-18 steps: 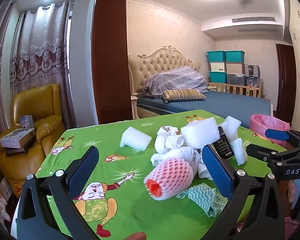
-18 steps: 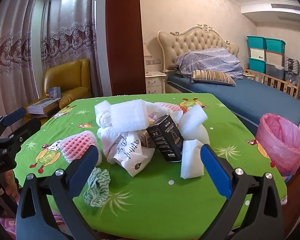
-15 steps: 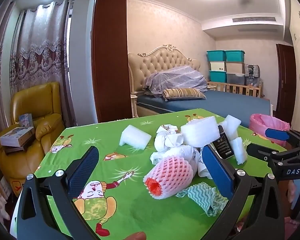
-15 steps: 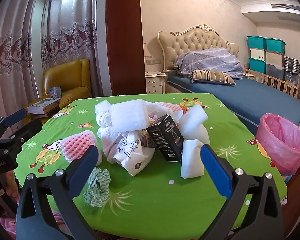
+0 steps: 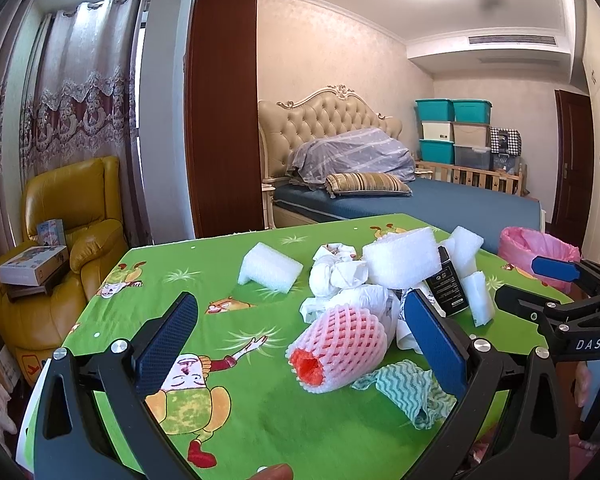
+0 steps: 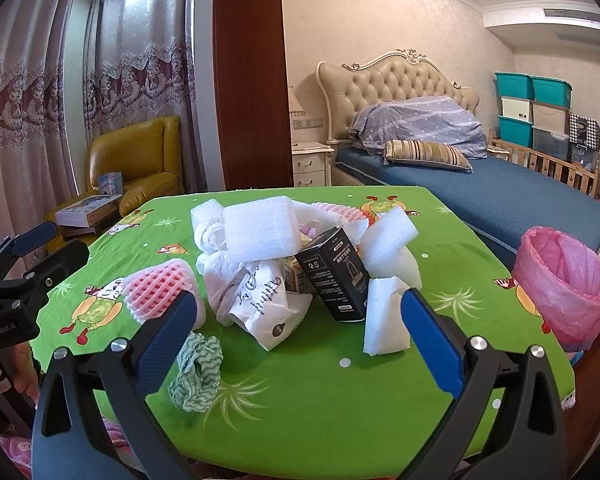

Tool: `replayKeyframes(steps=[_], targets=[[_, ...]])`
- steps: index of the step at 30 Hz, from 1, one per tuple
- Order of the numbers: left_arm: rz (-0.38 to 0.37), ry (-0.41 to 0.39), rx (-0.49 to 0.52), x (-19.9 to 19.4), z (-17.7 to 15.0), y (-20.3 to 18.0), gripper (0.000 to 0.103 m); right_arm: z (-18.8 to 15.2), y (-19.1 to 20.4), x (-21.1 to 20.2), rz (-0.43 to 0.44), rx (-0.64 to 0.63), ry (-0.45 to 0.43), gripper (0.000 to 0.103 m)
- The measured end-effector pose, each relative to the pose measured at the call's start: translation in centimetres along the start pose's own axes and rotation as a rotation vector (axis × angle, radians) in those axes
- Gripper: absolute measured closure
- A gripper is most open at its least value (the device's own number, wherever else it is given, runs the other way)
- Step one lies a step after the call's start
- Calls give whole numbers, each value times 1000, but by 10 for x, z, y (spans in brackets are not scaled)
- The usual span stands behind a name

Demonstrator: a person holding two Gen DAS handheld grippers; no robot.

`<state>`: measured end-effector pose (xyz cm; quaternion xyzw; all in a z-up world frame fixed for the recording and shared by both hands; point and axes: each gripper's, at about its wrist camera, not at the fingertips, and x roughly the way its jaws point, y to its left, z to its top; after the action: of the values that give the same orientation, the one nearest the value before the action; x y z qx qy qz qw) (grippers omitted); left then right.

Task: Collect trash

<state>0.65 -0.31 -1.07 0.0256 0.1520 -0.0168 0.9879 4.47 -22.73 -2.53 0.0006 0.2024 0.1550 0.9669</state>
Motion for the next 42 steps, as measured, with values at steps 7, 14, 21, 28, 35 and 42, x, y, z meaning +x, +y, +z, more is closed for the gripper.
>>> replayKeyframes(steps=[7,14,21,28,35,42], targets=[[0,-7,-1,-1,-1,0,6,-1,1,-1,-1,-2,-1,4],[-3,-3,-7,-1,0,1,6,-1,2,-1,-1,-1,0,4],[-3,-9,-13,-1,-1,2,6,0,1,-1,0,-2,1,4],[-1,-11,-14,-1,-1,2,6,-1,4,0,1,-2,0,4],[0,-19,-21,-3,-2,2,6,-4,4,4,6,-4,13,4],[-1,-28,-41,-5,-1,3,6,-3,7,8,-15,-52,129,4]])
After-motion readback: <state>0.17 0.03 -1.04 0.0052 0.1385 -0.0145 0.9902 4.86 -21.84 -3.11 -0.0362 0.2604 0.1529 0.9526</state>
